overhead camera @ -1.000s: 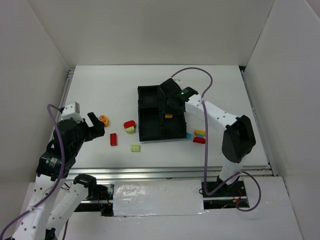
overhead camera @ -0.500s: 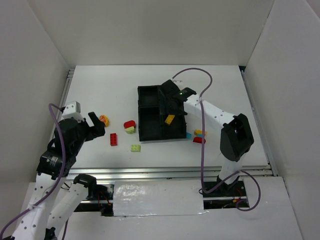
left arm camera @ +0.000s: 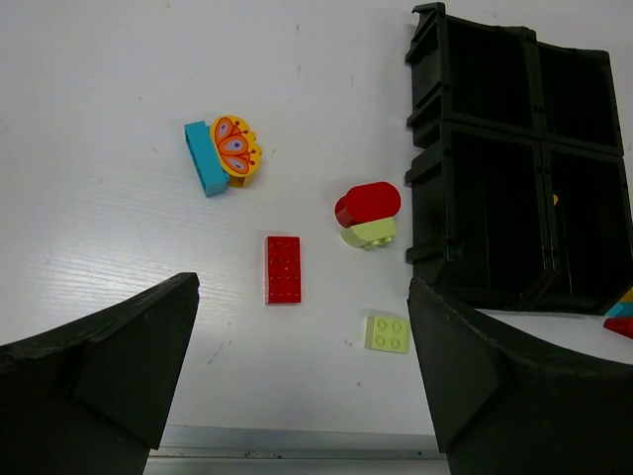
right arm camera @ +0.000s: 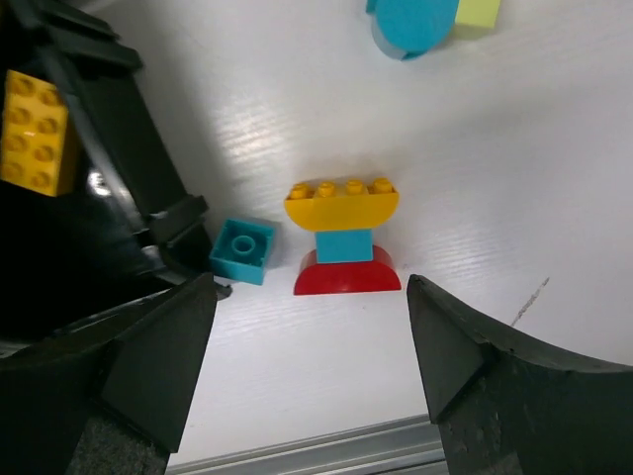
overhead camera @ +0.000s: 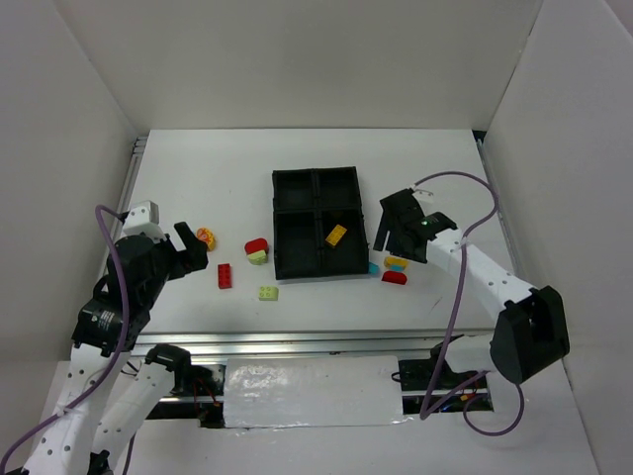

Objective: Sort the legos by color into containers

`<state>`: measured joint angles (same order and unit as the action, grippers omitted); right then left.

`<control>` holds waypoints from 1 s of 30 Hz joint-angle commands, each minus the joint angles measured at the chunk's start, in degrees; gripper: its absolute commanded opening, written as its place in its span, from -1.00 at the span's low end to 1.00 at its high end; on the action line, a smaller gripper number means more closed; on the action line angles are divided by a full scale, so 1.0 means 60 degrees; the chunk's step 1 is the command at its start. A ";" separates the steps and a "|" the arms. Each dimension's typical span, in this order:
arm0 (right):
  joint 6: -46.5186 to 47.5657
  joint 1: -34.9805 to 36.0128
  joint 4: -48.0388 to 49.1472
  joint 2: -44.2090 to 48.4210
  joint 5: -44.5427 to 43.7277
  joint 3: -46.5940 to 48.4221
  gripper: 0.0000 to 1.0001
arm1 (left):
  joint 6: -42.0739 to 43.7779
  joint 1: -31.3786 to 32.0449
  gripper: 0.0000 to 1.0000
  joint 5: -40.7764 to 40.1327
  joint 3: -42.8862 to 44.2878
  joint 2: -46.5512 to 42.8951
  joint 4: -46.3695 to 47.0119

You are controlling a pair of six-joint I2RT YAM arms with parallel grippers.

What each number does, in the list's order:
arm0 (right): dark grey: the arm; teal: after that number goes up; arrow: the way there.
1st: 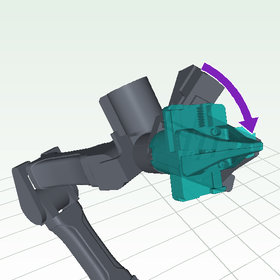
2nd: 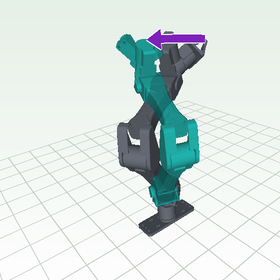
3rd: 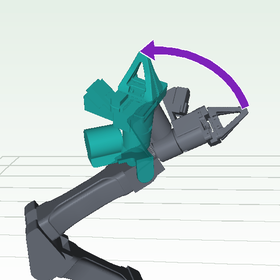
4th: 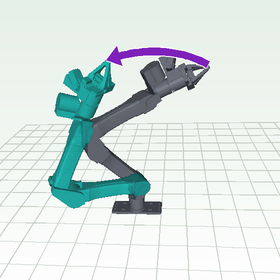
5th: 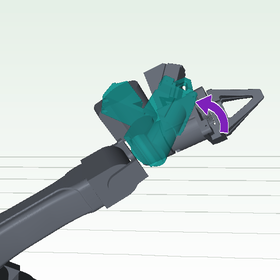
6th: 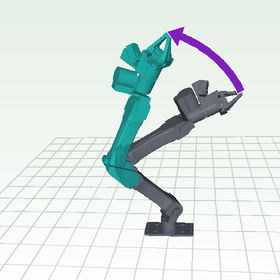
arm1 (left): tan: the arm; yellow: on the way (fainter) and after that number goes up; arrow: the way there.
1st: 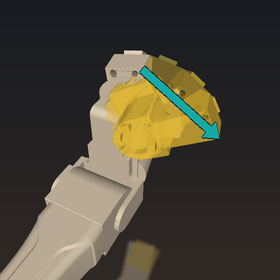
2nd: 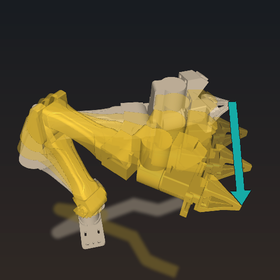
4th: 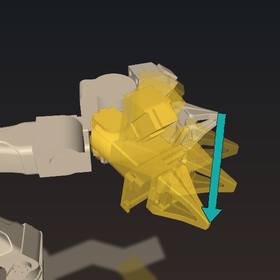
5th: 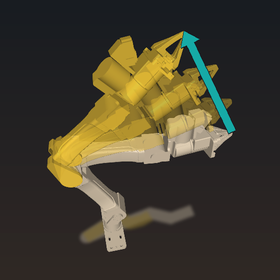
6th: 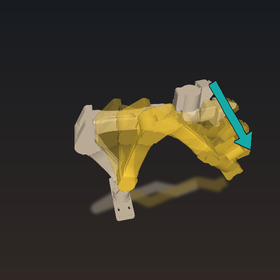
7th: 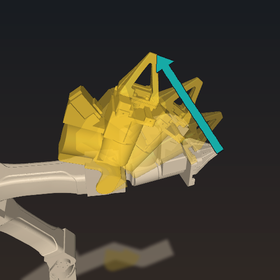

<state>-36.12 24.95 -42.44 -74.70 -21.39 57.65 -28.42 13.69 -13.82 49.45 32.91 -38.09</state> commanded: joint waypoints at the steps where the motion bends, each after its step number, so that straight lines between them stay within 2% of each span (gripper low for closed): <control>1: -0.0279 -0.0173 0.0436 -0.0236 -0.0171 -0.0539 0.69 | 0.0182 0.0047 0.99 -0.0039 0.0020 -0.0020 0.0357; 7: -0.0308 -0.0993 0.1213 -0.0631 0.0488 -0.1126 0.67 | 0.0182 0.0047 0.99 -0.0040 -0.0039 -0.0094 0.0386; 12: -0.0192 -0.1345 0.1389 -0.1144 0.0489 -0.0820 0.65 | 0.0196 0.0047 0.99 0.0004 -0.0009 -0.0020 0.0386; 18: 0.0657 -0.2354 0.0775 -0.2856 0.0562 0.1185 0.67 | 0.0197 0.0062 0.99 0.0048 -0.0024 -0.0020 0.0386; 21: 0.0761 -0.2910 0.0380 -0.3881 0.0386 0.2298 0.81 | 0.0211 0.0062 0.99 0.0063 -0.0039 -0.0035 0.0386; 25: 0.0995 -0.3235 -0.0222 -0.5418 0.0284 0.3748 0.85 | 0.0226 0.0076 0.99 0.0107 -0.0039 -0.0020 0.0430; 30: 0.1171 -0.3367 -0.0135 -0.5685 0.0210 0.3898 0.87 | 0.0270 0.0091 0.99 0.0238 -0.0039 0.0067 0.0459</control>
<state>-30.52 5.04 -40.56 -108.68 -18.85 79.15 -28.40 13.98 -13.43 49.34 32.91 -38.06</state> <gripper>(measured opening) 0.937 0.994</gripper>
